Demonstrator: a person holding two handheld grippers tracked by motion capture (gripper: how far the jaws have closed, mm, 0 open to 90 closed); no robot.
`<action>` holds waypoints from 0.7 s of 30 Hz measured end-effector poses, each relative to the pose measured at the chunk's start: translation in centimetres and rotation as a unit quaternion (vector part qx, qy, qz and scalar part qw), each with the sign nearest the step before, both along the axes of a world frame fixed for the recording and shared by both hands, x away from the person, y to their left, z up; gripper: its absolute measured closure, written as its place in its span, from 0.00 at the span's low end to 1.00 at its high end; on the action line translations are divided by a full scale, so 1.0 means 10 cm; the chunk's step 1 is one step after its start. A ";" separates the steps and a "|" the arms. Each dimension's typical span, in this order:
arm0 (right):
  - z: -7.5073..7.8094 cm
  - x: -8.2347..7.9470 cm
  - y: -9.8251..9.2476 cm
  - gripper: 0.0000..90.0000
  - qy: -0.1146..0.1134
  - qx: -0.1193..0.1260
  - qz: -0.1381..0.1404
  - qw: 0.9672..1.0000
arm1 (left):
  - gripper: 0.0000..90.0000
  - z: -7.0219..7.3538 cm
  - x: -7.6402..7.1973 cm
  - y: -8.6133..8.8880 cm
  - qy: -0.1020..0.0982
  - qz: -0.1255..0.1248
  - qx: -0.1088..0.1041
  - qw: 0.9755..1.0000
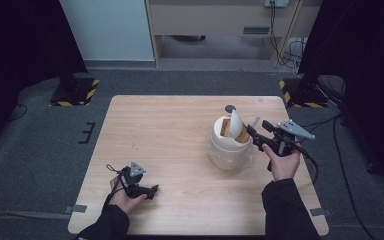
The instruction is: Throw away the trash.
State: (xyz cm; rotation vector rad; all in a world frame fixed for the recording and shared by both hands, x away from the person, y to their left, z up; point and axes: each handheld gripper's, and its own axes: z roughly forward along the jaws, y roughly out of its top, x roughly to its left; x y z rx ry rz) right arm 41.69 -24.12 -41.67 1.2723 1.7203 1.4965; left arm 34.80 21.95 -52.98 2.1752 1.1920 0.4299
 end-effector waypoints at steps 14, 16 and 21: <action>-0.61 -0.22 -0.39 0.15 0.132 -0.090 0.011 0.987 | 0.04 -0.01 0.00 0.02 -0.003 -0.007 -0.001 1.000; -0.66 -0.21 -0.41 0.15 0.144 -0.103 0.011 0.984 | 0.04 -0.01 -0.01 0.02 -0.004 -0.008 -0.002 1.000; -0.83 -0.21 -0.52 0.15 0.177 -0.142 0.008 0.974 | 0.02 -0.02 -0.01 0.02 -0.006 -0.013 -0.003 1.000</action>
